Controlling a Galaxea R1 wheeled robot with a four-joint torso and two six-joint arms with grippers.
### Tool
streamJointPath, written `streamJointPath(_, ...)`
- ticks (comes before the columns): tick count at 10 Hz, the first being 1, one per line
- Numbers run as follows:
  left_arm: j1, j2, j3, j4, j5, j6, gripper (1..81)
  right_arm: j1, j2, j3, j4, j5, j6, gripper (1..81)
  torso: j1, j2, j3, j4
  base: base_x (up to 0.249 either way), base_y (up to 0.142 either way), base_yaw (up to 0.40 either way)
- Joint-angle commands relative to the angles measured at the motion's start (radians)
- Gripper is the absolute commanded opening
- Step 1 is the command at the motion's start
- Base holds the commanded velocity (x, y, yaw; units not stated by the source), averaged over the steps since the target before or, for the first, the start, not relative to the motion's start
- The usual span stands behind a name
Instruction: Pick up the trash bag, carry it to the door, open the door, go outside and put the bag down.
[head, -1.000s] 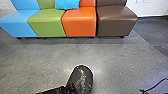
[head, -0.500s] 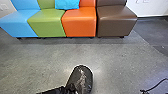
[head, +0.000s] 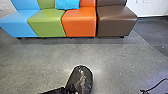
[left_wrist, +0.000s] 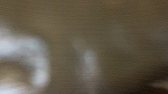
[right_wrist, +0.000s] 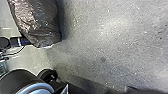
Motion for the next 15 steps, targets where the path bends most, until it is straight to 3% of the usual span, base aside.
streamJointPath(1,-0.06,-0.014,0.0,0.023,0.085,0.0,1.0,0.068,-0.046,0.017,0.026,-0.068,0.003,81.1,0.0,0.0,0.0,0.0,0.0,0.0,0.0)
streamJointPath(4,-0.06,-0.019,0.0,0.021,0.086,0.0,1.0,0.068,-0.046,0.017,0.026,-0.068,0.003,81.1,0.0,0.0,0.0,0.0,0.0,0.0,0.0)
streamJointPath(5,-0.06,-0.017,0.0,0.023,0.086,0.002,1.0,0.068,-0.046,0.017,0.026,-0.068,0.003,81.1,-0.064,0.1,0.0,0.0,0.0,0.0,0.0)
streamJointPath(7,-0.06,-0.017,0.002,0.023,0.088,0.002,1.0,0.068,-0.044,0.015,0.026,-0.068,0.003,81.1,-0.074,0.116,0.0,0.0,0.0,0.0,0.0)
streamJointPath(11,-0.06,-0.04,0.037,0.023,0.091,0.002,1.0,0.051,-0.041,0.015,0.022,-0.067,0.001,81.1,-0.155,0.247,0.0,0.0,0.0,0.0,0.0)
streamJointPath(13,-0.06,-0.051,0.055,0.02,0.089,0.002,1.0,0.036,-0.04,0.013,0.02,-0.067,0.001,81.1,-0.196,0.313,0.087,0.0,0.0,0.0,0.0)
streamJointPath(15,-0.06,-0.065,0.055,-0.004,0.089,0.0,1.0,0.011,-0.028,-0.006,0.025,-0.067,0.003,81.1,-0.232,0.368,0.136,0.0,0.0,0.0,0.0)
